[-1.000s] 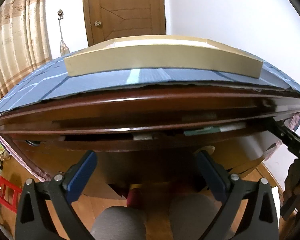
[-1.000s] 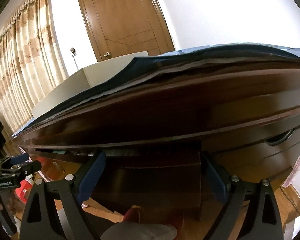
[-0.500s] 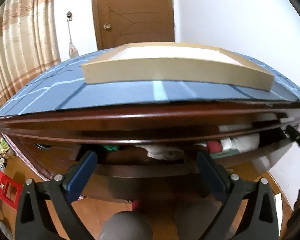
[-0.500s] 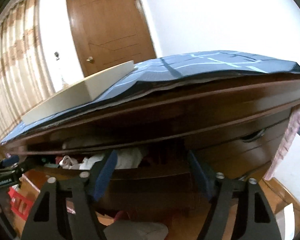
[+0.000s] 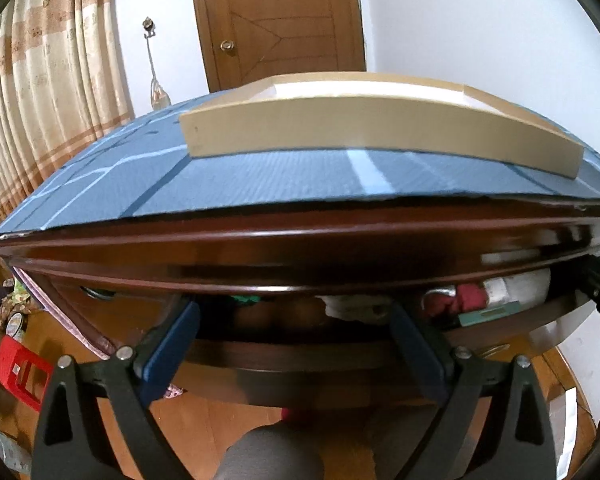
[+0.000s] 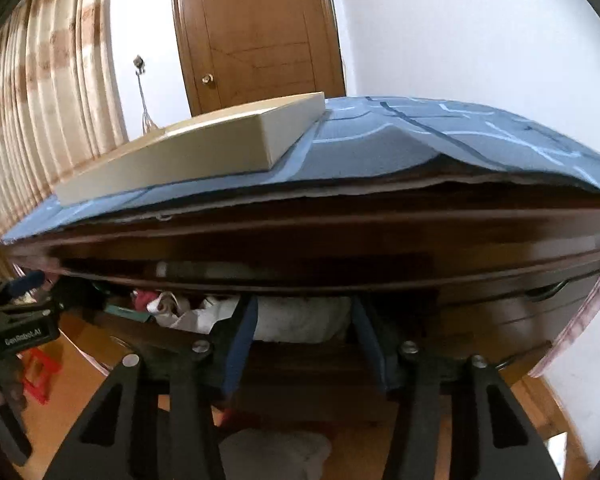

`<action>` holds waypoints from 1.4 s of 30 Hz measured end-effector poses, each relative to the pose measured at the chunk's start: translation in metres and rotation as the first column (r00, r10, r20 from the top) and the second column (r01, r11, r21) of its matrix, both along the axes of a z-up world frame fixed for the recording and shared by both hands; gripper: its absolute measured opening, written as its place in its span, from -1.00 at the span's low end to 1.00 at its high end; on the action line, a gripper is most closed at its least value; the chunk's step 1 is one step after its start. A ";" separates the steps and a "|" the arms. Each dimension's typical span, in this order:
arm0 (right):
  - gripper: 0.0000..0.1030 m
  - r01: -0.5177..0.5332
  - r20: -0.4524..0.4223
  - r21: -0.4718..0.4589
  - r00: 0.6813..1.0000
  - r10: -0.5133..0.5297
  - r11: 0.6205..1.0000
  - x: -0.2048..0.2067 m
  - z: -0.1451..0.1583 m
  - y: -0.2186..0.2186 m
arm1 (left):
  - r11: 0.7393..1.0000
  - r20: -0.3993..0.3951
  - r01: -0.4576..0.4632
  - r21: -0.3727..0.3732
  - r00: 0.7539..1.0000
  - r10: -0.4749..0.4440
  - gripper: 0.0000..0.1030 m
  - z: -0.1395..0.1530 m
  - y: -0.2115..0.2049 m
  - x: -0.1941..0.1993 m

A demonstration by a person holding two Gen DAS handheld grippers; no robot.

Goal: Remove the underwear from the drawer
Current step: 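Pull the top drawer open with the right tool, then lower both tools toward the clothes in the open drawer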

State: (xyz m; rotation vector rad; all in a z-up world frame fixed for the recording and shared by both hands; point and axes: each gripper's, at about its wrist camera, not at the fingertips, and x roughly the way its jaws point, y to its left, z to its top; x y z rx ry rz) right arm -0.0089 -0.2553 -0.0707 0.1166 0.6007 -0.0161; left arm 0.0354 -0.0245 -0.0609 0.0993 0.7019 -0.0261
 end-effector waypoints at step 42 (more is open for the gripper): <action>0.01 -0.033 -0.231 -0.023 0.973 0.027 0.999 -0.020 0.004 0.012 | 0.996 -0.162 0.058 -0.072 0.984 -0.069 0.93 -0.014 0.019 -0.035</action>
